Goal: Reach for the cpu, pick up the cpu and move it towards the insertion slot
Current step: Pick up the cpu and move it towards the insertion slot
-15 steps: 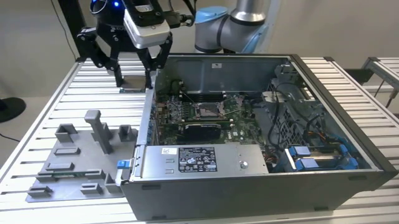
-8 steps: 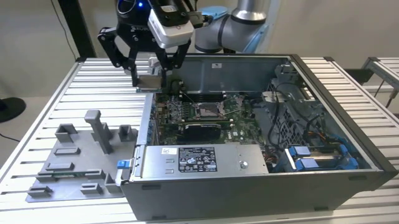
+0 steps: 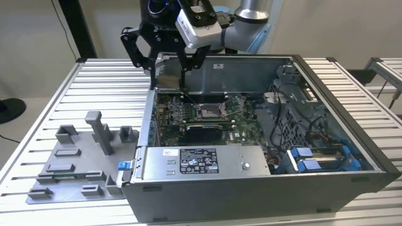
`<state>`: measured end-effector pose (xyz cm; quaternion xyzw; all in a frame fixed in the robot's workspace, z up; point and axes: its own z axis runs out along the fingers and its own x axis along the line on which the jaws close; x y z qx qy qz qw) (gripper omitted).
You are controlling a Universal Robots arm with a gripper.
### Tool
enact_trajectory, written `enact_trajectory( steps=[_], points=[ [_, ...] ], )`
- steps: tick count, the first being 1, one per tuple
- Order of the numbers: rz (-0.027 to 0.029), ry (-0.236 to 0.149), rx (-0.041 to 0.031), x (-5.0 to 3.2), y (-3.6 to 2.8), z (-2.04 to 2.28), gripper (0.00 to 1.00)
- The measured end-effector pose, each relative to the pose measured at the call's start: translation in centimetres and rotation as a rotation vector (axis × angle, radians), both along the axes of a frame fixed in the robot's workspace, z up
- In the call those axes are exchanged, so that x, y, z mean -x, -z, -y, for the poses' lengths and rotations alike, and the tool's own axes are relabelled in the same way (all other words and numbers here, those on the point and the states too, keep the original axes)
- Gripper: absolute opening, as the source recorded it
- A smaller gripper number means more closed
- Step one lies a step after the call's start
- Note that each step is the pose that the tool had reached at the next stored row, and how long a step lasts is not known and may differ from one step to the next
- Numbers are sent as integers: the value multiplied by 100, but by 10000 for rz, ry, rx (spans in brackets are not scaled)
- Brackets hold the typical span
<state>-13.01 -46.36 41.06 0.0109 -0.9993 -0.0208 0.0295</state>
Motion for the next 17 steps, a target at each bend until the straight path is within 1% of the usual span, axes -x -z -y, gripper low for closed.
enact_trajectory(
  steps=[7, 17],
  points=[
    [-18, -1, -1, -316, 0, 0, 0],
    [-20, -1, 0, -770, 1, 0, 0]
  ],
)
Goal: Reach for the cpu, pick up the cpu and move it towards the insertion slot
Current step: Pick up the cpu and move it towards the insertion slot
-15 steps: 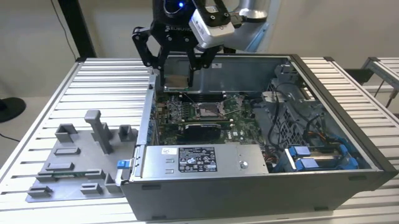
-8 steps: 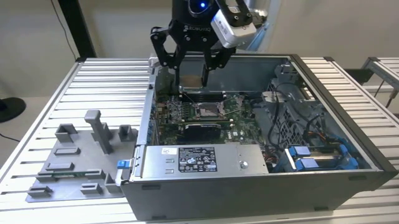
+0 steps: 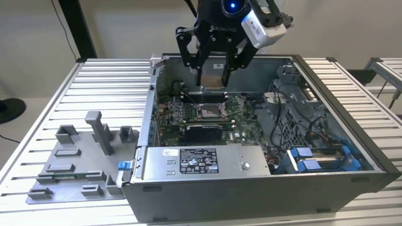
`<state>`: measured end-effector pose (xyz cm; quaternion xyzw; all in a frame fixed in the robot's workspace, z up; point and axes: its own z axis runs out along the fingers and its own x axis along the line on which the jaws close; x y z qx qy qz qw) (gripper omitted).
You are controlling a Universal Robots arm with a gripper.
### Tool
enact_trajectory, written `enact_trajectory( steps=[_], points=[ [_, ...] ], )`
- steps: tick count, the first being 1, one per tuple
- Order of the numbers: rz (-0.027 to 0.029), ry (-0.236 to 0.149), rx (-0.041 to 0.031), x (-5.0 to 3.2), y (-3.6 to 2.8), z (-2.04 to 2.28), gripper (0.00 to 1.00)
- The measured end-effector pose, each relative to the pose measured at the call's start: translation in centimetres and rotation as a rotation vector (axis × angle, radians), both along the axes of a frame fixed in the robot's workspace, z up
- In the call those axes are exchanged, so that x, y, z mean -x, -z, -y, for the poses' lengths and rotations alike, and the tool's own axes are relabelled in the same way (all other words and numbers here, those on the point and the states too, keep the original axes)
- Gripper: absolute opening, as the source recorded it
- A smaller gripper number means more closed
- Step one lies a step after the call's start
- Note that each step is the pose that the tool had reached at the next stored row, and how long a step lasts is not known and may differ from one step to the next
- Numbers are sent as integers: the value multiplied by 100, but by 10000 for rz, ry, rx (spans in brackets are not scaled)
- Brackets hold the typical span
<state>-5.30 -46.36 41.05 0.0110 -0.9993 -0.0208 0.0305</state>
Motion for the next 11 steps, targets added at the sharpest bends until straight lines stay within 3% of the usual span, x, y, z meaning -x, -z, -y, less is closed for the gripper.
enact_trajectory(
  steps=[5, 11],
  points=[
    [1, 1, 1, -216, 0, 0, 0],
    [4, 1, 0, -233, 1, -1, 0]
  ],
)
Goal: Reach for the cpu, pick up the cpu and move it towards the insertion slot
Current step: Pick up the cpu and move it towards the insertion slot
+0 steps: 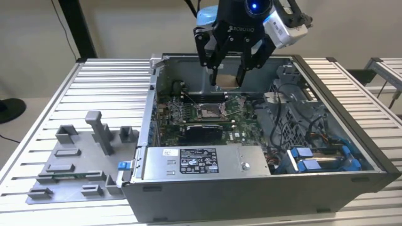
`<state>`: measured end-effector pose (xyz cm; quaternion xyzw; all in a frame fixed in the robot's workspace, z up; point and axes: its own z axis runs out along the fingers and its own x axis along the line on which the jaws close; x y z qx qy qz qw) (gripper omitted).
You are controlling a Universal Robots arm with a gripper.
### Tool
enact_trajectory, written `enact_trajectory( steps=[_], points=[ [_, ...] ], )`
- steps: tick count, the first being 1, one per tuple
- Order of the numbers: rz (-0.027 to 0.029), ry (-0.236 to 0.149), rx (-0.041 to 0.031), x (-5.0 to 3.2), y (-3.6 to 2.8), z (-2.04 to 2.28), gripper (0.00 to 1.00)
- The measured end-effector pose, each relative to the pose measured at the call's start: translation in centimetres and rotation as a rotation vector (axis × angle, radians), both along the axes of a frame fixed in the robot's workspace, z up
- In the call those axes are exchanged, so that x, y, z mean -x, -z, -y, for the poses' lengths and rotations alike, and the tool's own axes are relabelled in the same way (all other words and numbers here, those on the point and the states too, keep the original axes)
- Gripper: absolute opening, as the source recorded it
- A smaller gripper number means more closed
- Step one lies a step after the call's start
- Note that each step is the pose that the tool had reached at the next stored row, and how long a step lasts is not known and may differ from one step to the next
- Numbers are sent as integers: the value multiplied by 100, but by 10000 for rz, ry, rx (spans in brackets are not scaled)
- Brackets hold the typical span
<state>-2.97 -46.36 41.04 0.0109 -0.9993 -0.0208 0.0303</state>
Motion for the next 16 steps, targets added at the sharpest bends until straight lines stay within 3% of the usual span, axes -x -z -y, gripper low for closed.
enact_trajectory(
  steps=[2, 6, 9, 13, 16],
  points=[
    [0, -1, 0, 1, 0, -18, 0],
    [0, 0, -1, 7, 1, -113, 0],
    [11, 0, 0, 23, 1, -212, 0],
    [77, -1, 0, 50, 3, -333, 0],
    [95, 0, -1, 68, 7, -421, 0]
  ],
)
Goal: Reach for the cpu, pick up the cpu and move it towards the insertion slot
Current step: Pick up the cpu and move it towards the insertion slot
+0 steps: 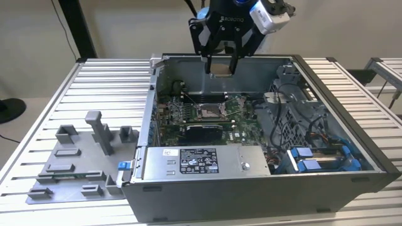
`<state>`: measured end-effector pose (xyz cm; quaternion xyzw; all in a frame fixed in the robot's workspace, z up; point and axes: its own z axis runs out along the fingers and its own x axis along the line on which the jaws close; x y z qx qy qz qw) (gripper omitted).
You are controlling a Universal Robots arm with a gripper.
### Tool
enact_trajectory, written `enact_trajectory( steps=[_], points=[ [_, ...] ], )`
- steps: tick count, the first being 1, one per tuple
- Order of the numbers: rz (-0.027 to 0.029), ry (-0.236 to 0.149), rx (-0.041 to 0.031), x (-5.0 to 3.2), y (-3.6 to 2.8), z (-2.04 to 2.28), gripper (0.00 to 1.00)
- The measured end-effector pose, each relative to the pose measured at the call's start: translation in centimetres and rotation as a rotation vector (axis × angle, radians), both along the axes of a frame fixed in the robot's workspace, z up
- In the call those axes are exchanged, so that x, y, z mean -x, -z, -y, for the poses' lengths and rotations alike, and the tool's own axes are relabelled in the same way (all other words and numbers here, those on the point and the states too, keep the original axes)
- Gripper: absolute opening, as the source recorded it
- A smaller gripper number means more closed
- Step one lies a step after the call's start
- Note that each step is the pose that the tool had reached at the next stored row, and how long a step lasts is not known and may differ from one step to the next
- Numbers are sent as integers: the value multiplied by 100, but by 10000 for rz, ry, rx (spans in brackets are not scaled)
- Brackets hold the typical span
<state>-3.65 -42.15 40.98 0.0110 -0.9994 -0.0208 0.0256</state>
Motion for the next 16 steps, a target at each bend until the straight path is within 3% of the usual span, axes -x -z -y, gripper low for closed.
enact_trajectory(
  steps=[16],
  points=[
    [0, 0, 9, 43, 6, -567, 0]
  ],
)
